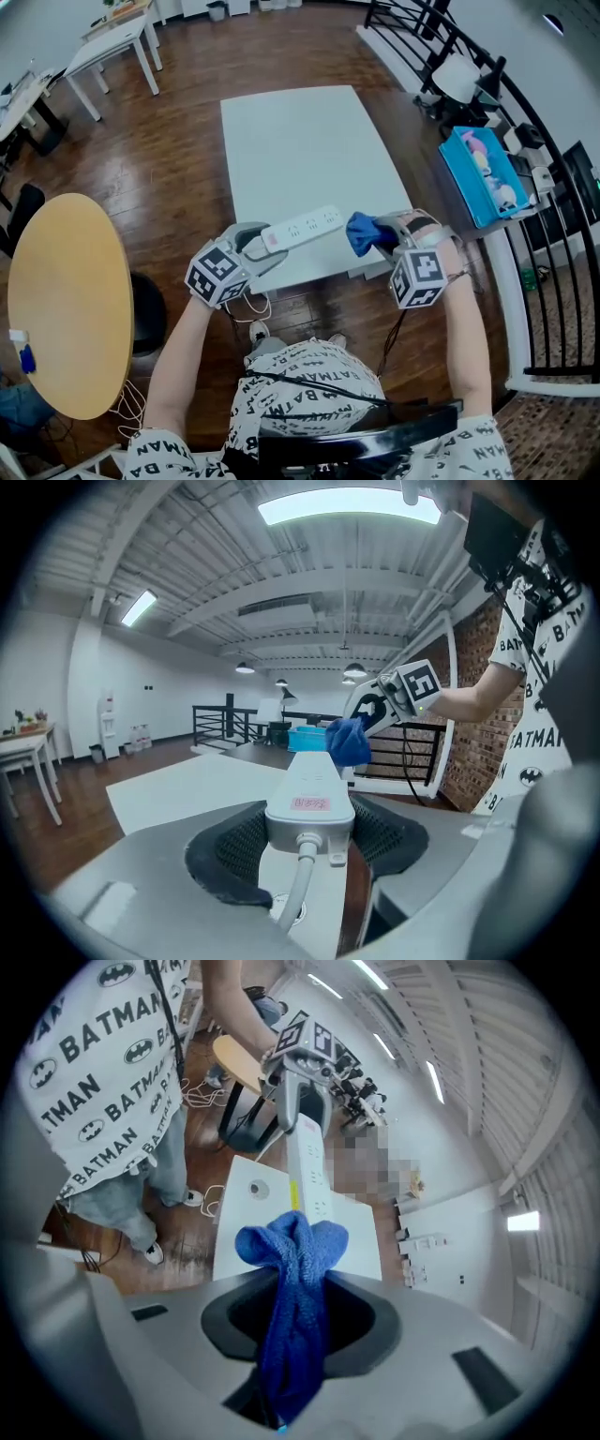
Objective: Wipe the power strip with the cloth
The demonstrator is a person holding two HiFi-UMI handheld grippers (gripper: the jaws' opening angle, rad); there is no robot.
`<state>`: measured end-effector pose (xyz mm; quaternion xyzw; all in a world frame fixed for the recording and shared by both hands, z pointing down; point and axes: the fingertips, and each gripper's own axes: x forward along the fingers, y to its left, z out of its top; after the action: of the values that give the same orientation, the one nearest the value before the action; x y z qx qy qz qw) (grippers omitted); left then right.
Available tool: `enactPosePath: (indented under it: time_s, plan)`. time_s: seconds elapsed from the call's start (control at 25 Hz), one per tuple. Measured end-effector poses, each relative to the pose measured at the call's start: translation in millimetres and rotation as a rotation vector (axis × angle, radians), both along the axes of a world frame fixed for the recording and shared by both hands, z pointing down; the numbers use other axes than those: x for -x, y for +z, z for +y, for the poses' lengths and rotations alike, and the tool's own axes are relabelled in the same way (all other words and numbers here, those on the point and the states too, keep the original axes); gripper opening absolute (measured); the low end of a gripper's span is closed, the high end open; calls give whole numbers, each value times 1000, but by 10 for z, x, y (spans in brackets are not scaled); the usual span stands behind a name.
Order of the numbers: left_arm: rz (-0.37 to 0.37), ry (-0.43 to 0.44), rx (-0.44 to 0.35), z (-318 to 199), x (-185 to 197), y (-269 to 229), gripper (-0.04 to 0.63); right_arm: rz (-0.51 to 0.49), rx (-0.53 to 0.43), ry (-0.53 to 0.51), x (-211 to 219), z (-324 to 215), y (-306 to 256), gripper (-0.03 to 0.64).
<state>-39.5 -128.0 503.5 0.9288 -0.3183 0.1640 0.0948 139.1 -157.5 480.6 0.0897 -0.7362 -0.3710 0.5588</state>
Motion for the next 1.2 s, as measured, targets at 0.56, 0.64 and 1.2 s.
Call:
enactPosePath:
  time_s: [0.56,0.64,1.2]
  plan:
    - [-64,-7,91,-372,15,1258,278,-483,160,591,-283,-53,560,126]
    - [-78,1,102,-450,-18,1366,278,-542,183,651,-223,-80,624,126]
    - [-126,72,145,-897,-231,1780,278,-737,293,875,-163,-175,854,126]
